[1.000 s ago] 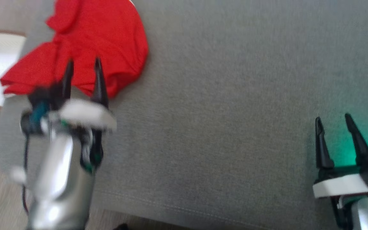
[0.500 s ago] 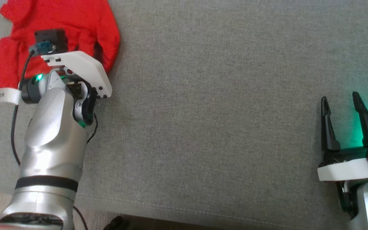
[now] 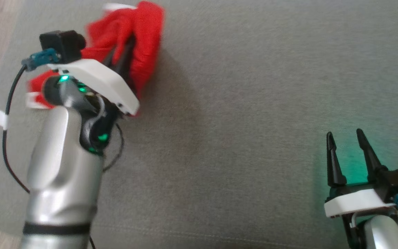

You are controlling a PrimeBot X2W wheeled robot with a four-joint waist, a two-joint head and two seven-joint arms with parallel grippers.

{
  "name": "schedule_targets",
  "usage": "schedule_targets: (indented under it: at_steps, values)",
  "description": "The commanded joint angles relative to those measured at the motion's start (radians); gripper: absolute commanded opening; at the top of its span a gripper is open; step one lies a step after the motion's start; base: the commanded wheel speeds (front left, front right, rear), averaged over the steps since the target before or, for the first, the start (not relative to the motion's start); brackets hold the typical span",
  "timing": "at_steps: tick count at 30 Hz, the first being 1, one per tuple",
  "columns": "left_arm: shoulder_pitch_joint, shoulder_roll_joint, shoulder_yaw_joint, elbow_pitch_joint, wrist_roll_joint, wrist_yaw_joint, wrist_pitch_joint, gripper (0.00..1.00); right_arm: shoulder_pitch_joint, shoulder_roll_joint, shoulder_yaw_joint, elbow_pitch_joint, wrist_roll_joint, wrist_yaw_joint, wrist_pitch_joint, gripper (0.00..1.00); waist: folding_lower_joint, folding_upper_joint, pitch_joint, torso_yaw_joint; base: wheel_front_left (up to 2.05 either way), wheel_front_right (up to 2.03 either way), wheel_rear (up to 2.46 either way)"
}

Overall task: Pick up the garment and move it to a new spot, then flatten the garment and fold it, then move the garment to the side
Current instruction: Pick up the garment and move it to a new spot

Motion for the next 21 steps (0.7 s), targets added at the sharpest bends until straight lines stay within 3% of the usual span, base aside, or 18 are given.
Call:
schedule_targets:
  at_steps: [1, 6, 11, 16, 19, 21]
  values:
    - [-0.005, 0.017, 0.016, -0.077, -0.017, -0.005, 0.017, 0.00, -0.003, 0.004, 0.025, -0.023, 0.010, 0.007, -0.010, 1.00, 0.0000, 0.0000, -0.040, -0.037, 0.00, 0.00, 0.00]
    - [0.106, 0.003, -0.061, -0.409, -0.144, 0.001, 0.158, 0.00, -0.004, 0.012, 0.040, 0.010, 0.033, 0.007, -0.013, 1.00, 0.0000, 0.0000, -0.081, -0.108, 0.00, 0.00, 0.00]
    - [0.176, -0.003, -0.184, -0.672, -0.276, 0.080, 0.228, 0.00, -0.014, 0.013, 0.057, 0.016, 0.090, 0.007, -0.014, 1.00, 0.0000, 0.0000, -0.087, -0.195, 0.00, 0.00, 0.00]
    - [0.197, -0.003, -0.359, -0.797, -0.502, 0.215, 0.154, 0.00, -0.012, 0.013, 0.061, 0.020, 0.125, 0.007, -0.014, 1.00, 0.0000, 0.0000, -0.080, -0.275, 0.00, 0.00, 0.00]
    - [0.188, -0.003, -0.418, -0.779, -0.624, 0.288, 0.061, 0.00, -0.013, 0.013, 0.072, 0.025, 0.139, 0.007, -0.014, 1.00, 0.0000, 0.0000, -0.074, -0.319, 0.00, 0.00, 0.00]
    - [0.180, -0.004, -0.433, -0.706, -0.777, 0.343, -0.053, 0.00, -0.016, 0.013, 0.083, 0.031, 0.150, 0.007, -0.014, 1.00, 0.0000, 0.0000, -0.072, -0.358, 0.00, 0.00, 0.00]
